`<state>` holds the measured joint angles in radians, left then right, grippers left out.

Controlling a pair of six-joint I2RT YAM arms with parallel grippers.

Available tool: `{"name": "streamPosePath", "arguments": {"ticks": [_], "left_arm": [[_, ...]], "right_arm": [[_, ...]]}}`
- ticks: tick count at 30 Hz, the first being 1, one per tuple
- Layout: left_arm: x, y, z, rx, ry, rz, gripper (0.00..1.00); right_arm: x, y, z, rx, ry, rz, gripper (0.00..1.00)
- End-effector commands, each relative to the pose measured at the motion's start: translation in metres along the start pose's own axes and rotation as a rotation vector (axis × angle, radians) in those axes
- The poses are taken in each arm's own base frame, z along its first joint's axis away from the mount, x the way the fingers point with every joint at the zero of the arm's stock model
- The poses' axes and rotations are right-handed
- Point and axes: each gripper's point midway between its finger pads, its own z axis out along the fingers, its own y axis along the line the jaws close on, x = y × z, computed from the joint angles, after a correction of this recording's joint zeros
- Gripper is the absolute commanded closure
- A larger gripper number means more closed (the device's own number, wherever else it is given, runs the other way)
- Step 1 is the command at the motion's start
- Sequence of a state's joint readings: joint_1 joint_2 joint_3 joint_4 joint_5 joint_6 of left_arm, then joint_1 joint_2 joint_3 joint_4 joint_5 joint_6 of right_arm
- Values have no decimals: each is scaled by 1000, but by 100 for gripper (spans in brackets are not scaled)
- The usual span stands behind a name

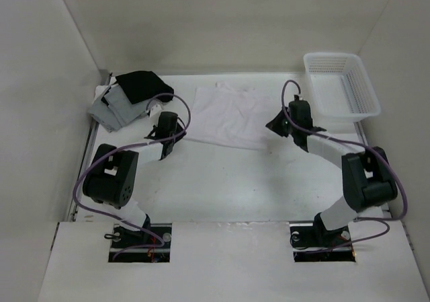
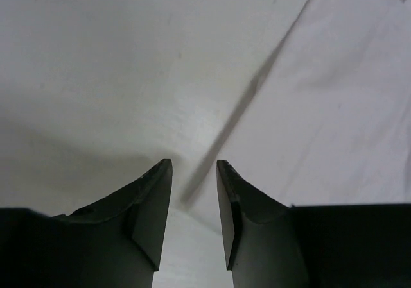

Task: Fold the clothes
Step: Fold the tank top

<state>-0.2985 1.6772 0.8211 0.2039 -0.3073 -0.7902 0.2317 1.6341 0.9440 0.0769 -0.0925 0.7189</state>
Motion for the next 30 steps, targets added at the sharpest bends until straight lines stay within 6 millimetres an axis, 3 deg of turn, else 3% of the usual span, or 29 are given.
{"name": "streamPosePath", "arguments": {"ticks": [1,2,4,7,10,15,19,24,30], "left_arm": [[-13,-21,-23,164,-64,-149,66],[-4,-17,-25,173,-36,-157,65],[6,-6,-26,172,-9,-183,62],[8,-3,-23,185,-6,-204,60],[13,-1,-18,183,13,-206,60],[26,3,-11,158,52,-199,61],[38,6,-11,137,104,-191,62],[34,17,-17,82,82,-176,62],[48,6,-11,101,130,-165,64]], "right_arm": [[3,23,-26,-129,-111,18,100],[14,22,-30,-140,-107,29,99],[33,15,-34,-148,-91,49,88],[51,-3,-33,-115,-79,61,70],[63,-16,-26,-94,-50,77,62],[70,-27,-18,-71,-31,113,62],[70,-32,-25,-47,-37,129,61],[76,-43,-32,-1,-34,117,60],[79,-42,-23,-10,2,127,61]]}}
